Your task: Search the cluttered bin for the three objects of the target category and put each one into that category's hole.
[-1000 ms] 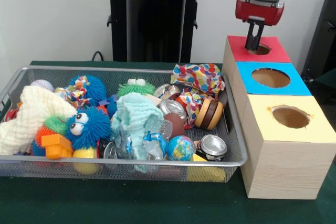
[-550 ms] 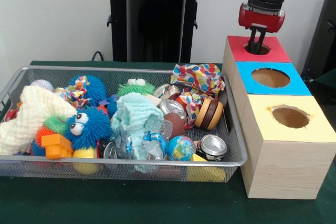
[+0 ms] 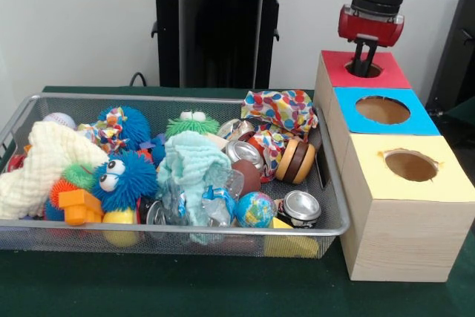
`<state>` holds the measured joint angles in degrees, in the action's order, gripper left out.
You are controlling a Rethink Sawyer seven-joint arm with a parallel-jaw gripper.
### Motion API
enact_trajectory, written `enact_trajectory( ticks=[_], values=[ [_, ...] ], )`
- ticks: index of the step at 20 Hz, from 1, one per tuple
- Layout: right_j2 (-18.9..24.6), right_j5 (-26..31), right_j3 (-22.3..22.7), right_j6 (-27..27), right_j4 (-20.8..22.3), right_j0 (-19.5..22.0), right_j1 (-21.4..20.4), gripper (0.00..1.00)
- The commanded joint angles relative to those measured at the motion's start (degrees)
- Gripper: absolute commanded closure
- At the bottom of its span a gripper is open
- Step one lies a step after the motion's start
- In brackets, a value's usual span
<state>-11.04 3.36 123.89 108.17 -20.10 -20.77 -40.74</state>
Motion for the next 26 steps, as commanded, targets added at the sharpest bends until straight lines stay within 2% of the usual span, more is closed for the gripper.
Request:
enact_trajectory(
  ticks=[1, 7, 12, 16, 26],
  values=[
    [6.9, 4.6, 3.1, 12.0, -1.9, 4.7, -4.4, 1.0],
    [6.7, 7.8, 2.3, 11.6, -2.2, 5.2, -5.7, 1.0],
    [8.5, 8.9, 2.9, 11.6, -2.8, 7.0, -7.8, 1.0],
    [10.8, 7.9, 4.3, 11.7, -3.0, 9.0, -8.9, 1.0],
    [12.5, 7.3, 4.0, 10.3, -1.5, 11.8, -9.1, 1.0]
  ],
)
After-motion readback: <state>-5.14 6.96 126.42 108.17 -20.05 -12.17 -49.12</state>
